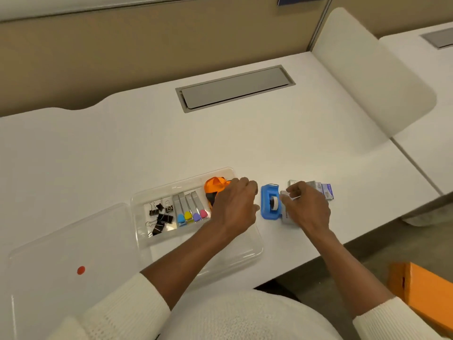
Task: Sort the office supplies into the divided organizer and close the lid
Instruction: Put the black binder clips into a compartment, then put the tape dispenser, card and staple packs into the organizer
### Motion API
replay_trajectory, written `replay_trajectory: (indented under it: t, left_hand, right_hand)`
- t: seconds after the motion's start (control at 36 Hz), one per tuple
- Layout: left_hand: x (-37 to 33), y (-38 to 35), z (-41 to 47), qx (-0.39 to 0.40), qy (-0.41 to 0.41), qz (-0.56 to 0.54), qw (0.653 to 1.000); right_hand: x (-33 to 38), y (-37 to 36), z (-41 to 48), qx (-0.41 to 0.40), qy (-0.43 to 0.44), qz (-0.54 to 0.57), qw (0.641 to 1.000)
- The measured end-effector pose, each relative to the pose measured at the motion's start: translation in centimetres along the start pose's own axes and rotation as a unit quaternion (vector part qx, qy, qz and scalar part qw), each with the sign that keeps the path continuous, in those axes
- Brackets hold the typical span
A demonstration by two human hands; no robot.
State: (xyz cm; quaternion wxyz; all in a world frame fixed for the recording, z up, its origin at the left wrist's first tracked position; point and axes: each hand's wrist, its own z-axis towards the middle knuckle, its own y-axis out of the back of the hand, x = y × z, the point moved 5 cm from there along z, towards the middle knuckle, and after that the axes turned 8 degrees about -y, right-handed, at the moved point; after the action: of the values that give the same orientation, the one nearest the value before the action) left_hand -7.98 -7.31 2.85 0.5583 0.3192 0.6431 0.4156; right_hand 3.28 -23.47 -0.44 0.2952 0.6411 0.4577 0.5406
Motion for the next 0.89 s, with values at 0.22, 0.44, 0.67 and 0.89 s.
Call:
replay_trajectory:
  t: [0.22, 0.44, 0.67, 0.89]
  left_hand:
    - [-3.1, -5.3, 5.1, 0.082, -0.075, 0.104, 0.988]
    - [-4.0, -9.1, 6.5, 0.157, -0.079, 0.123, 0.977]
    - [-3.6, -10.5, 7.1, 0.138, -0.055, 0.100, 0.984]
    - [-4.1, -9.1, 6.0, 0.125, -0.039, 0.071, 0.989]
  right_hand:
    - [-4.7, 0.0, 1.0, -0.031, -0.032, -0.098, 0.994]
    - [-5.5, -0.9, 1.4, -0.003, -0.029, -0.163, 0.986]
    - [-5.9, -1.7, 3.0, 0.075, -0.063, -0.124, 0.987]
    - [-6.3, -2.0, 4.1, 0.136, -0.073, -0.012, 0.988]
